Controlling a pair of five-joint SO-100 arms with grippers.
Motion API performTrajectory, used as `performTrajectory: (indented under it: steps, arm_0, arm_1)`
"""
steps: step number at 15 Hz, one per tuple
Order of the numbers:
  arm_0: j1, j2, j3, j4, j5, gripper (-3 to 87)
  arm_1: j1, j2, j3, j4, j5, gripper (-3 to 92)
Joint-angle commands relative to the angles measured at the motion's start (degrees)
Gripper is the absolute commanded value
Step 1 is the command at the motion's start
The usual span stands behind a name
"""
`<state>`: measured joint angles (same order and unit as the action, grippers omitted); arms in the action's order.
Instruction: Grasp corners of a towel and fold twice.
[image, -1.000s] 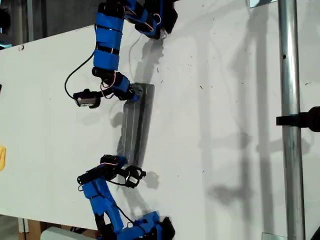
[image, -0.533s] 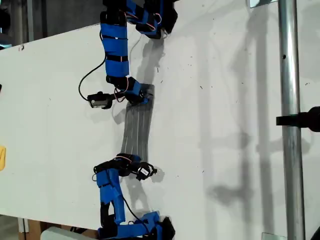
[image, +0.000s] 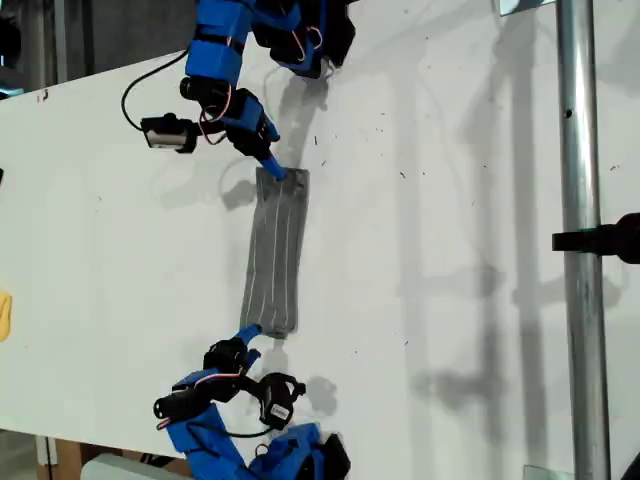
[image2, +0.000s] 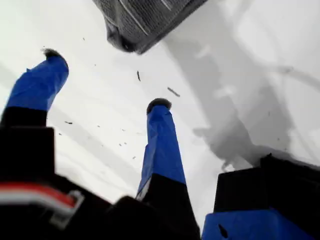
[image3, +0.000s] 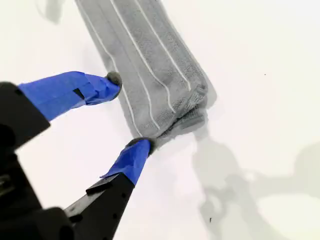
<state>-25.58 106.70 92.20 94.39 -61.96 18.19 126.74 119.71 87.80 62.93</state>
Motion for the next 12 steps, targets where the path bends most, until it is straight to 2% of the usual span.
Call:
performTrajectory:
  steps: [1,4,5,6,8,10,12]
  arm_0:
    - [3.78,21.88,14.15,-5.62,-3.69,14.5]
    - [7.38,56.95,51.77,-24.43,-12.30,5.4]
    - [7.91,68.99,61.52,-26.46,-13.54,4.4]
    - [7.73,79.54,67.94,-24.52,-14.33,4.0]
    - [7.21,92.46,73.92,-18.54,-15.21,3.5]
    - [7.12,92.37,77.26,-19.07,-14.94,3.7]
    - [8.35,92.37,82.35,-23.64,-15.29,4.0]
  arm_1:
    - [-4.57,21.53,7.73,5.27,12.04,38.3]
    - [-16.35,41.13,20.21,5.36,29.88,41.1]
    - [-18.63,43.24,23.73,4.31,33.31,43.1]
    - [-19.95,42.54,23.47,4.39,36.74,44.8]
    - [-18.54,42.89,23.38,4.75,36.47,45.1]
    - [-16.61,39.02,23.29,2.90,36.65,44.4]
    - [-11.07,29.88,28.21,-10.55,32.78,43.5]
